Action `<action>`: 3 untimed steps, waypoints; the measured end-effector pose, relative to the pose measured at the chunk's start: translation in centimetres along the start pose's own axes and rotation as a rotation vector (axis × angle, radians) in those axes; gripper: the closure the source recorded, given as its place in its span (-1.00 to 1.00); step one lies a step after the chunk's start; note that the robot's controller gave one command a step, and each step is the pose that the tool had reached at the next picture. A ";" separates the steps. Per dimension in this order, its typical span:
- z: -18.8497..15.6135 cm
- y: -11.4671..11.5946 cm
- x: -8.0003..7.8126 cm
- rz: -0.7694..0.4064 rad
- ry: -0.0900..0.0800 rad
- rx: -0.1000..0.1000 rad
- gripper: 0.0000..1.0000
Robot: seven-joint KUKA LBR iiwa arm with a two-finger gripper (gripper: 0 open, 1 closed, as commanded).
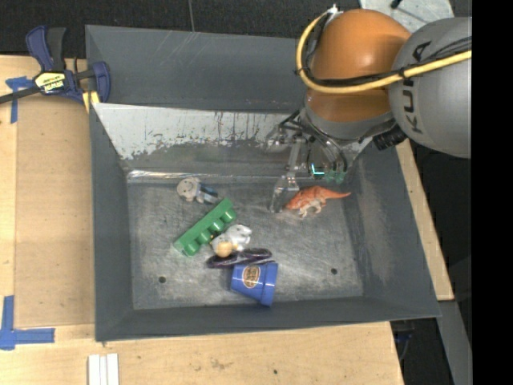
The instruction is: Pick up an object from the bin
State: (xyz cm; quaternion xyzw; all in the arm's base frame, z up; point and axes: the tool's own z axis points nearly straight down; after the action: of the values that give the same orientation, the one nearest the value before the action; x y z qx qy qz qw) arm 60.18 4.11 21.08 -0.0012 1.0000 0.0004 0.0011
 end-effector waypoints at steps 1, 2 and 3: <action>-0.1 0.0 0.0 0.001 -0.002 0.000 -1.00; 5.0 3.1 1.1 -0.090 -0.005 0.001 -1.00; 5.7 7.3 1.6 -0.299 0.002 0.000 -1.00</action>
Offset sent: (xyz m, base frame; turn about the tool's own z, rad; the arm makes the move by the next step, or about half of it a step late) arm -0.0329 0.0878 -0.1408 -0.2529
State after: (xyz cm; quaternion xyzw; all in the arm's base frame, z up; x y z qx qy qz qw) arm 58.62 11.42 15.37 -0.1500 0.9887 0.0000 0.0002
